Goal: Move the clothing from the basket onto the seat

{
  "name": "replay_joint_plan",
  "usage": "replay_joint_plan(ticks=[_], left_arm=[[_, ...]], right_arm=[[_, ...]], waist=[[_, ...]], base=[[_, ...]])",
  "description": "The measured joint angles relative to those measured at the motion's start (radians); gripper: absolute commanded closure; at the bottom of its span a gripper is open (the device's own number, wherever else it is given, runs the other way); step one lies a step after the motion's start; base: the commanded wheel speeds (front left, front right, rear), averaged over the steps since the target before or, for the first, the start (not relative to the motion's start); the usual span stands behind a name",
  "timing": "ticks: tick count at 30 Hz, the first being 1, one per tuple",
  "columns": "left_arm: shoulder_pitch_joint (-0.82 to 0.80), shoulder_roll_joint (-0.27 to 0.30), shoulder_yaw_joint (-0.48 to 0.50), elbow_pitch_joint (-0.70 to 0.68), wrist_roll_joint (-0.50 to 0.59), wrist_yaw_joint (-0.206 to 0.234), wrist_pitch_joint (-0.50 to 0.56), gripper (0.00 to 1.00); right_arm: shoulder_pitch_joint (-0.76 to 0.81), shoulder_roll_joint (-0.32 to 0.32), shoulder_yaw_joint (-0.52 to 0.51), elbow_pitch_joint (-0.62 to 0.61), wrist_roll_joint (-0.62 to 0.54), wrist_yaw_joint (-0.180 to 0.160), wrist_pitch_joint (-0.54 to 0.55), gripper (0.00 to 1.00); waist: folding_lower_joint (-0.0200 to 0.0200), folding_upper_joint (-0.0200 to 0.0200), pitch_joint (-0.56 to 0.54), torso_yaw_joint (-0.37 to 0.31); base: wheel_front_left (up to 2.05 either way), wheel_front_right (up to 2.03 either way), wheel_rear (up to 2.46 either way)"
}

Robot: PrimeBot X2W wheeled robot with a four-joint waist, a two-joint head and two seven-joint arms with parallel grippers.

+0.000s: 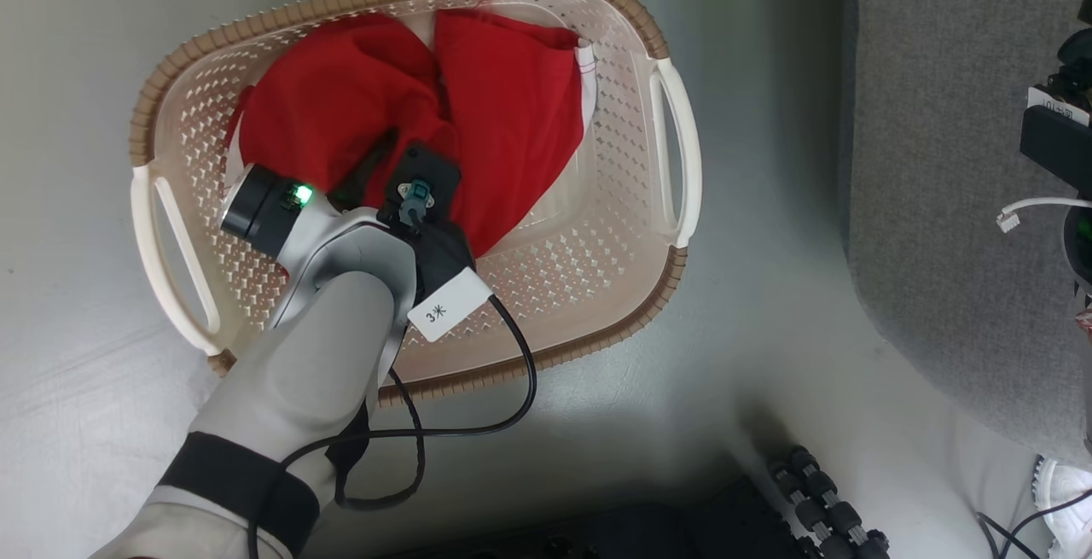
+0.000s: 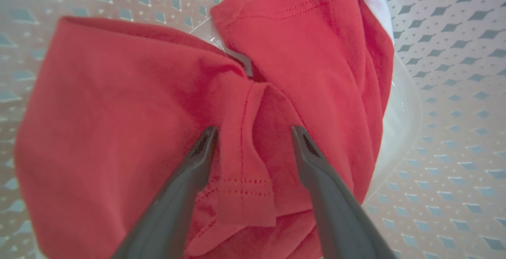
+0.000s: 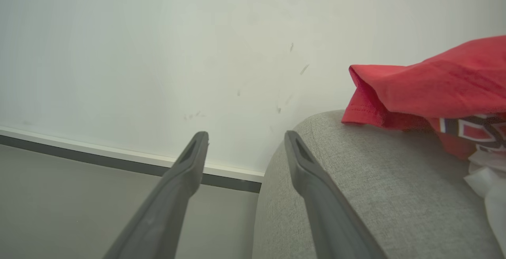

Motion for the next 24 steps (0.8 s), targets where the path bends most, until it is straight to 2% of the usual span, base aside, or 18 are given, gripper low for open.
replay_joint_plan(ticks=[1, 2, 8, 17, 24], left_arm=[[-0.003, 0.0, -0.002, 0.006, -0.001, 0.003, -0.001, 0.63], [-0.005, 0.0, -0.004, 0.014, -0.003, 0.006, -0.001, 1.0], [-0.007, 0.0, -0.021, 0.02, -0.026, 0.007, -0.049, 1.0], [0.005, 0.0, -0.024, -0.037, -0.14, 0.007, -0.177, 1.0], [0.026, -0.001, -0.035, -0.081, -0.195, -0.016, -0.231, 1.0]], right_arm=[[-0.001, 0.0, 0.0, 0.001, -0.002, 0.0, 0.0, 0.0], [-0.002, 0.0, 0.0, 0.003, -0.002, 0.0, -0.001, 0.0], [-0.003, 0.0, 0.001, 0.044, -0.003, 0.0, -0.01, 0.0], [-0.001, 0.024, 0.033, 0.147, -0.006, 0.005, -0.026, 0.0], [0.03, 0.041, 0.043, 0.216, -0.001, 0.011, -0.028, 0.0]], waist=[[0.0, 0.0, 0.001, -0.002], [0.0, -0.0001, 0.002, -0.004], [0.0, -0.0001, -0.011, -0.005], [0.0, -0.0001, -0.077, 0.009], [-0.0002, -0.0001, -0.163, 0.031]], base=[[0.0, 0.0, 0.0], [0.0, 0.0, 0.0], [0.0, 0.0, 0.0], [0.0, 0.0, 0.0], [0.0, 0.0, 0.0]])
